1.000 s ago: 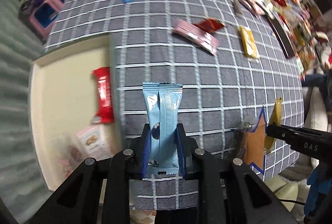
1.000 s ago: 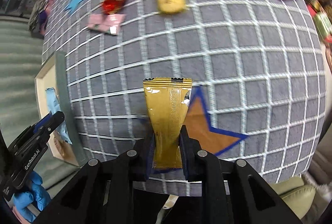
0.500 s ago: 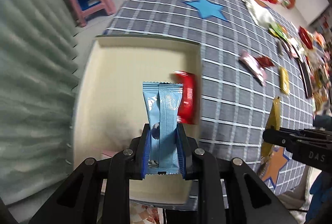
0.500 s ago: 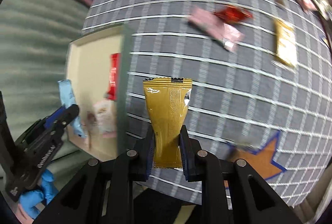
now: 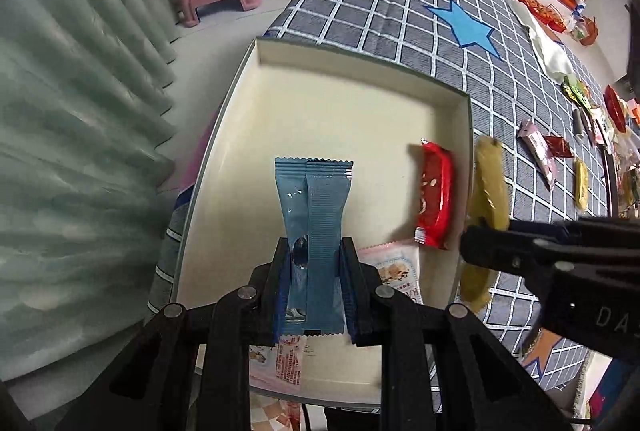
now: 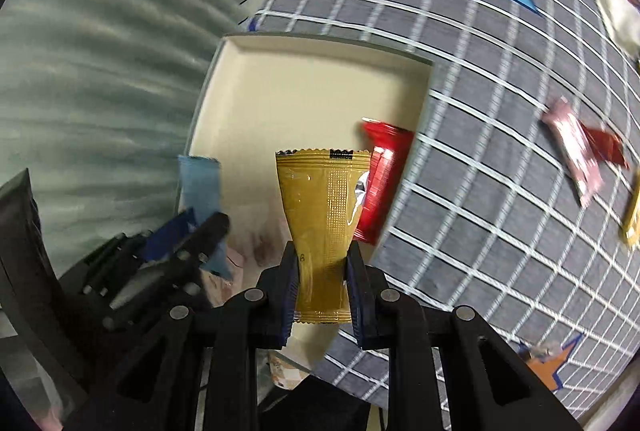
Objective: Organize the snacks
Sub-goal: 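Carry both packets into the cream tray and open both tools, then grasp the clear bag of brown jerky with right tool while left tool grasps pink bar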
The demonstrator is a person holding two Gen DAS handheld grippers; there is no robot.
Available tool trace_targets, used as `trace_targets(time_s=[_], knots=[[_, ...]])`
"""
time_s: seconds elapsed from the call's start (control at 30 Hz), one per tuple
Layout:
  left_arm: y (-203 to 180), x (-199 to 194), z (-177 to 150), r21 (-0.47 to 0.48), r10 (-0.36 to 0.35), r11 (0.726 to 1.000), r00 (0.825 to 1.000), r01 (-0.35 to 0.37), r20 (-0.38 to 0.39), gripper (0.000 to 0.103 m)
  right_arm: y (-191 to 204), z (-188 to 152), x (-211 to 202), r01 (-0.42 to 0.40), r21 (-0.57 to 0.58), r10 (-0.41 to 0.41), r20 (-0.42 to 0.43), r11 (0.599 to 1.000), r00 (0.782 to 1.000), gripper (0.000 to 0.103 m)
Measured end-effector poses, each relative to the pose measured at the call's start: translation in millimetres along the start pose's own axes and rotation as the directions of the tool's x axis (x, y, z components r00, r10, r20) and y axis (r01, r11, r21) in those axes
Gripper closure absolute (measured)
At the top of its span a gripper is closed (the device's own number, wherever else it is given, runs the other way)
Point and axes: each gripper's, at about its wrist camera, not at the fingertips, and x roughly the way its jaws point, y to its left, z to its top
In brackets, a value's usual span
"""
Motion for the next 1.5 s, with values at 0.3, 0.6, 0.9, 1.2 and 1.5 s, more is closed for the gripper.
trace_targets(time_s=[0.3, 0.6, 0.9, 1.2, 1.5], knots=[[2, 2, -5, 0.011, 0.019, 1.000, 1.000, -0.019, 0.009, 0.024, 13, 16, 15, 0.009, 0.009, -0.009, -0.044, 1.000, 0.999, 0.010], [-9, 2, -6, 0.049, -0.005, 0.999, 1.000, 0.006, -0.023, 0.024, -55, -7, 2, 0.087, 0.145, -0.083, -0.036, 0.986, 0.996, 0.007], [-48, -3, -12, 0.170, -0.048, 0.984, 0.998, 0.055, -0.045, 0.024, -178, -80, -11, 0.145, 0.459, -0.130, -0.063, 0.877, 0.989, 0.007], [-93, -3, -20, 0.287, -0.074, 0.953, 0.994, 0.095, -0.083, 0.024, -233, -149, 2, 0.131, 0.661, -0.078, -0.110, 0.739, 0.991, 0.007], [-130, -3, -20, 0.326, -0.088, 0.937, 0.987, 0.127, -0.131, 0.024, -186, -145, 53, 0.141, 0.569, -0.070, -0.145, 0.810, 0.987, 0.007]])
